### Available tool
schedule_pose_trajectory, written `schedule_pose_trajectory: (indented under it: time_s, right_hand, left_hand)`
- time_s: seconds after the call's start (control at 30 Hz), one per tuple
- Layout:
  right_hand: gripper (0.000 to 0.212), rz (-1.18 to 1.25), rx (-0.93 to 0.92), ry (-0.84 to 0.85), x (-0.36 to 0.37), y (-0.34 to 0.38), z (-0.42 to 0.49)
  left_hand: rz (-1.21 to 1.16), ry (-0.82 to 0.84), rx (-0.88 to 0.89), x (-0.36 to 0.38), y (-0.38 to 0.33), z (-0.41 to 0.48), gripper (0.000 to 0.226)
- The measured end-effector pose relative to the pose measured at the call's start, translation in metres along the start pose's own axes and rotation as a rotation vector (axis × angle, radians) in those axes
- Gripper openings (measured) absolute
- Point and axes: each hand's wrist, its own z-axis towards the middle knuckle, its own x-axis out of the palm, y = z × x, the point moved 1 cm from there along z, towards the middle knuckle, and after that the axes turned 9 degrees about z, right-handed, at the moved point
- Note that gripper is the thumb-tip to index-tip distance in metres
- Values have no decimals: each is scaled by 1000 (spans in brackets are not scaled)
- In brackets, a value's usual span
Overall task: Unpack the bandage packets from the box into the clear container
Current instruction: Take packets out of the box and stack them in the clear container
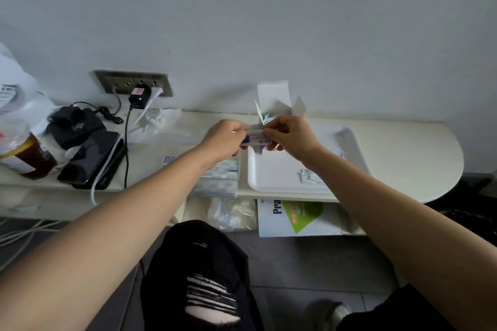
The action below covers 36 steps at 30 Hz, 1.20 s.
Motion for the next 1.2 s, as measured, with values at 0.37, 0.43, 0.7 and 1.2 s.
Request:
schedule_pose_trajectory:
  time_s: [0.37, 0.43, 0.7, 1.2]
  right_hand:
    - [20, 269, 157, 80, 89, 21, 11]
    - [16, 271, 216, 72, 103, 20, 16]
    - [11, 181, 368, 36, 148, 10, 32]
    - [21, 57, 491, -39, 166, -13, 41]
  left_hand:
    - [-163, -116, -187, -70, 85, -19, 16]
    - [-124, -188, -235, -80, 101, -23, 13]
    - [294, -305, -369, -96, 140, -24, 20]
    - [260, -289, -277, -84, 156, -16, 13]
